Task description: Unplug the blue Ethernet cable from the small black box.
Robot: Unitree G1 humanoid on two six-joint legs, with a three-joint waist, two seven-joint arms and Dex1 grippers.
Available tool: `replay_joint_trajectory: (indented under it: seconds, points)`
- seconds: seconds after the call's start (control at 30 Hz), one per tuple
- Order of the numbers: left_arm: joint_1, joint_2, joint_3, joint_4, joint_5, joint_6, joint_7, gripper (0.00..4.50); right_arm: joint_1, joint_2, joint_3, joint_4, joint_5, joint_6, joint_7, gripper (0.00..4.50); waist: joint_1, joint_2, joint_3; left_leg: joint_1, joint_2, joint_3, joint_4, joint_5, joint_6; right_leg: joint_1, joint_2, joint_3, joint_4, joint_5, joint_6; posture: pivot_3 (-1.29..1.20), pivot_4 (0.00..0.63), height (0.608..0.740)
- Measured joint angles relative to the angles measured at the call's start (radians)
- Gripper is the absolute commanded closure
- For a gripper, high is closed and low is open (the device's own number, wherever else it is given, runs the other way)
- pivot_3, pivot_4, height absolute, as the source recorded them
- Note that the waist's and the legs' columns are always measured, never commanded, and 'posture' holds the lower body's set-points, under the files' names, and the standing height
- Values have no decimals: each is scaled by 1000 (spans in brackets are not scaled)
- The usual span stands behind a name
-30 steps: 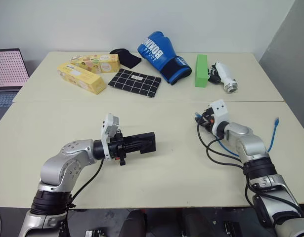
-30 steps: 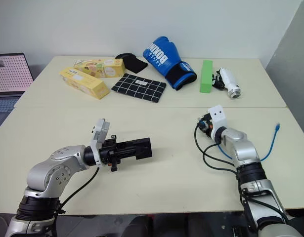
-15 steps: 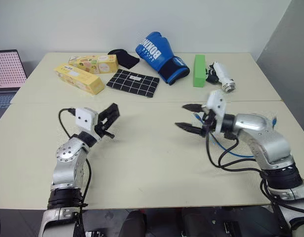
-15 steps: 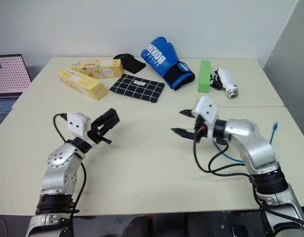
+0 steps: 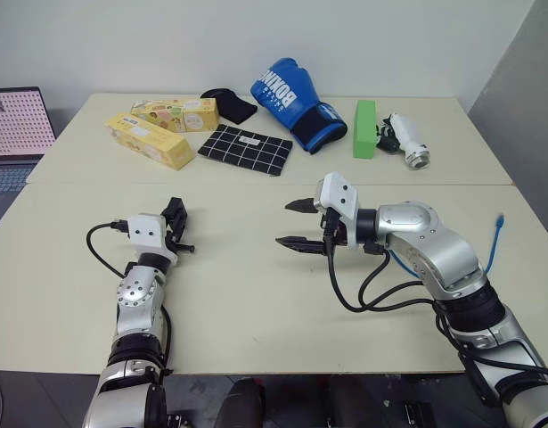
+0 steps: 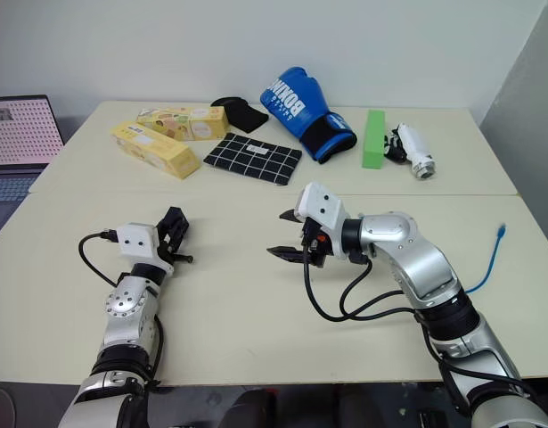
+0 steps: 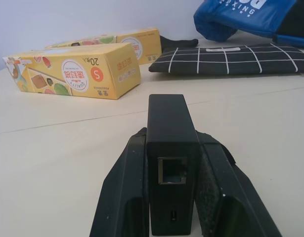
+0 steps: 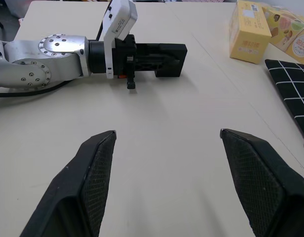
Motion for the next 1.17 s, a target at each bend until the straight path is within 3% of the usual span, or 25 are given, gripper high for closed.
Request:
replay_joint_trajectory:
  seconds: [0.2,0.43,0.67,0.73,0.97,1.17]
  points:
    - [61,-6,2,-99,-44,66,-31,1382,0,-1,0,-15,0,14,2,849,-3,0,0,0,1,0,1,0,0,0,0,1,1,0,0,0,150,740]
    - [277,20,-2,-445,-52,297,-4,1382,49,20,-19,-29,4,54,-41,849,-7,-1,-1,0,3,-1,1,0,0,0,0,1,2,0,0,0,150,740]
    - [476,128,18,-769,-68,611,12,1382,174,4,-84,-64,24,97,-92,849,1,-1,0,0,1,-2,3,0,0,1,1,1,2,0,0,0,150,740]
    - [513,204,33,-846,-87,680,-27,1382,194,-40,-135,-95,46,105,-87,849,1,-1,0,-1,2,-2,3,0,0,2,1,1,1,0,0,0,150,740]
    - [502,399,157,-920,-222,818,-213,1382,207,-204,-272,-88,107,143,-22,849,-1,0,1,0,2,1,3,0,0,1,2,0,1,0,0,0,150,740]
    - [488,482,185,-921,-301,880,-357,1382,229,-312,-325,-56,132,152,40,849,-1,1,1,0,2,3,3,0,1,1,2,1,1,0,0,0,150,740]
